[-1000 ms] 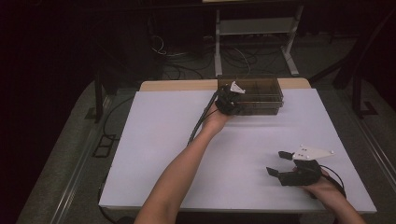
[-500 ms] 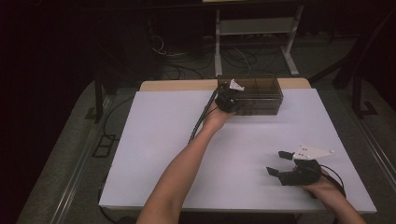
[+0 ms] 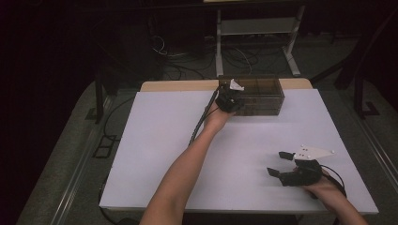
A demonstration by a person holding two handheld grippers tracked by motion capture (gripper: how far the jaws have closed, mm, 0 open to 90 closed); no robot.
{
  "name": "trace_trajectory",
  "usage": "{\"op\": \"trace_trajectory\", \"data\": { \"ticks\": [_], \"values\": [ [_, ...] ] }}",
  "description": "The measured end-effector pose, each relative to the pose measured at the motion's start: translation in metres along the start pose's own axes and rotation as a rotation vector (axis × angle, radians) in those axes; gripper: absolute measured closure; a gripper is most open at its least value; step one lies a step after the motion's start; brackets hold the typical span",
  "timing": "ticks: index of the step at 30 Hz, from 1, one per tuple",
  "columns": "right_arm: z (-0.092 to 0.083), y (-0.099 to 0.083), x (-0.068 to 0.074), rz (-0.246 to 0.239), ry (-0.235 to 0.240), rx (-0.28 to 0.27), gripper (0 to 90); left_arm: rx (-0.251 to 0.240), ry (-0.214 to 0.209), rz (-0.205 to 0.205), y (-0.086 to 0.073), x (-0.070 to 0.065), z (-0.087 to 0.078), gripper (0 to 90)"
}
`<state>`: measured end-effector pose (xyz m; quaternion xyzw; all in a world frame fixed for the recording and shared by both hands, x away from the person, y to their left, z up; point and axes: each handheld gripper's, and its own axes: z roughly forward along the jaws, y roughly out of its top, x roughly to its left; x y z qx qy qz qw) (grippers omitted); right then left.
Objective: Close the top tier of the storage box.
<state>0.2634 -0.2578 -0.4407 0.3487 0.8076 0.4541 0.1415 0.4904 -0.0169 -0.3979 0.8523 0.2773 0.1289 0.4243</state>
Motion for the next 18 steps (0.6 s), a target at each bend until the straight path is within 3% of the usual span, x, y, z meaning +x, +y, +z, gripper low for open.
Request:
{"op": "trace_trajectory", "data": {
  "ticks": [8,13,18],
  "values": [
    [0.000,0.000,0.001,-0.002,-0.001,0.000,20.4,-0.012,-0.036,-0.002,-0.005,-0.003,-0.017,85.5],
    [0.001,0.000,0.001,-0.005,0.001,0.005,20.4,-0.018,-0.069,-0.016,-0.014,-0.004,-0.034,78.4],
    [0.002,0.001,0.001,-0.006,0.000,0.006,20.4,-0.010,-0.062,0.001,-0.025,-0.007,-0.052,69.0]
  ]
}}
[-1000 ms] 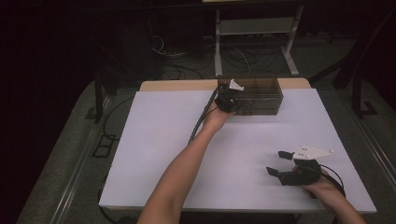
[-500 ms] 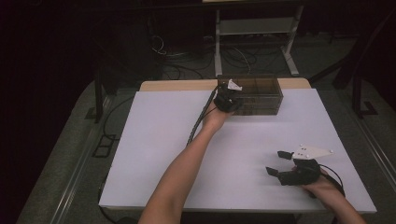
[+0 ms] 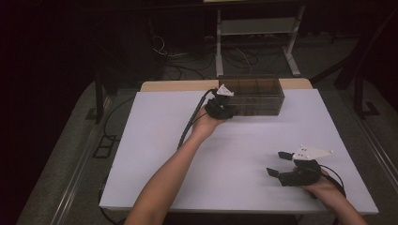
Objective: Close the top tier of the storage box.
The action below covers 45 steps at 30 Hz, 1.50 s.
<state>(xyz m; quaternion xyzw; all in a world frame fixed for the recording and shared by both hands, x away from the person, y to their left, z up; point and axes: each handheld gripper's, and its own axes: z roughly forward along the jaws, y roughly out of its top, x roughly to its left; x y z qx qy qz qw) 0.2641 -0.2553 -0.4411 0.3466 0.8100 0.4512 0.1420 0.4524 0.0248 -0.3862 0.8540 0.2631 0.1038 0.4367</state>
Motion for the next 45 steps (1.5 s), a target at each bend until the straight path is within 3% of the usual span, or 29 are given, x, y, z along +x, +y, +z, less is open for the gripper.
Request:
{"op": "trace_trajectory", "data": {
  "ticks": [11,18,27,33,45],
  "values": [
    [0.004,0.002,0.001,-0.007,0.007,0.007,20.4,0.016,-0.020,0.008,-0.027,-0.005,-0.028,46.4],
    [0.004,0.002,0.001,-0.007,0.007,0.006,20.4,-0.003,-0.041,-0.005,-0.046,-0.010,-0.048,34.6],
    [0.004,0.002,0.000,-0.008,0.003,0.006,20.4,-0.028,-0.035,-0.017,-0.073,-0.015,-0.077,14.5],
    [0.004,0.002,0.001,-0.011,-0.002,0.009,20.4,-0.045,-0.008,-0.020,-0.088,-0.019,-0.100,2.3],
    [0.003,0.002,0.002,-0.017,-0.007,0.007,20.4,-0.079,-0.047,-0.016,-0.120,-0.035,-0.129,0.0]
  ]
}}
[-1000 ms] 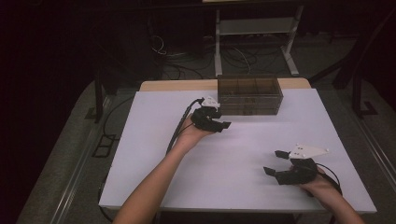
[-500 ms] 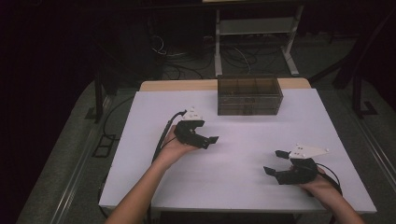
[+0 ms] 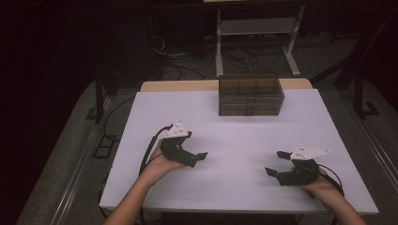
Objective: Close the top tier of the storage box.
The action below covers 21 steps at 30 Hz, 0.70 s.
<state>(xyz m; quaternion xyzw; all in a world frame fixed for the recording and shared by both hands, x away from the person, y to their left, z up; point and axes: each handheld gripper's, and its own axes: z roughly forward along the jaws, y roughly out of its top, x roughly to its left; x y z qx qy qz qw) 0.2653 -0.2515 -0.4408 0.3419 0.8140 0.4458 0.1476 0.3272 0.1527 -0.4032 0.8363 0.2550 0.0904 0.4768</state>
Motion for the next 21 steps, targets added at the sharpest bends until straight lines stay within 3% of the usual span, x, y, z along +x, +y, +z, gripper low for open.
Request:
{"op": "trace_trajectory", "data": {
  "ticks": [11,21],
  "values": [
    [-0.001,0.000,0.000,-0.002,-0.004,0.002,20.4,-0.027,0.014,-0.007,-0.029,-0.004,-0.019,0.0],
    [-0.001,-0.001,0.000,-0.004,-0.008,0.002,20.4,-0.007,0.026,-0.021,-0.046,-0.007,-0.026,0.0]
  ]
}}
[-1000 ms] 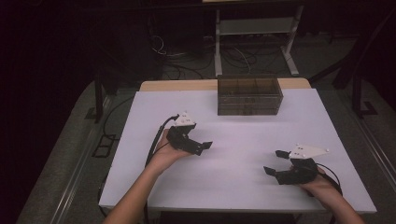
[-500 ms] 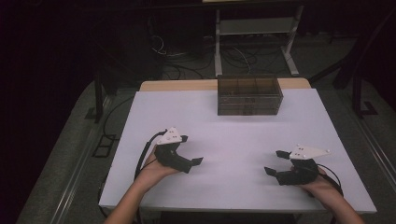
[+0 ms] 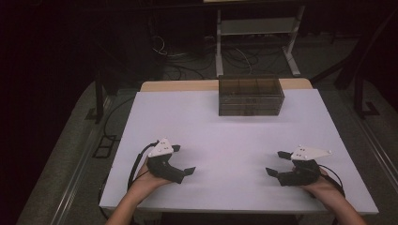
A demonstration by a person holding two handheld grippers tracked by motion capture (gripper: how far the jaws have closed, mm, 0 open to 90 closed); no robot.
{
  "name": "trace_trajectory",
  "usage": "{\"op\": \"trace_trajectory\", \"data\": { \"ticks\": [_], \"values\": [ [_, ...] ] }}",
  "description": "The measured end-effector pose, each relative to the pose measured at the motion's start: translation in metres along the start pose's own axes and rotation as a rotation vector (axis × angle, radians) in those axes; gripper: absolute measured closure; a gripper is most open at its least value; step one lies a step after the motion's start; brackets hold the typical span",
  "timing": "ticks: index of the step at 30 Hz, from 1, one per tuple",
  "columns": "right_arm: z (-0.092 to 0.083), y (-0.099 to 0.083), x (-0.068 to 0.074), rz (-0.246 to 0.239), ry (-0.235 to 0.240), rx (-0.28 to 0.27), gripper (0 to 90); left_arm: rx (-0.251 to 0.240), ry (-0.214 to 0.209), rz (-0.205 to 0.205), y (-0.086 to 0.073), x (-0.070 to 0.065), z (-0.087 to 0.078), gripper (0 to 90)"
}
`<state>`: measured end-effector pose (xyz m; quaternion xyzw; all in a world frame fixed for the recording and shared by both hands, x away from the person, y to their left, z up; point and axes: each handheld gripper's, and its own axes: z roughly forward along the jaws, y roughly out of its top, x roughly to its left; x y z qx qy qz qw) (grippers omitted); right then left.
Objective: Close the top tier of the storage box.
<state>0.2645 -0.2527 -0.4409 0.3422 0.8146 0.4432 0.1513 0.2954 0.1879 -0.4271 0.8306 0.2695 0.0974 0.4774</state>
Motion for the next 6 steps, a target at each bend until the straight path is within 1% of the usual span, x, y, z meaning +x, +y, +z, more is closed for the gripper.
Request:
{"op": "trace_trajectory", "data": {
  "ticks": [6],
  "values": [
    [0.0000,-0.0001,0.0006,-0.001,-0.001,0.001,20.4,0.003,0.006,0.007,-0.0001,0.0010,0.0005,0.0]
  ]
}}
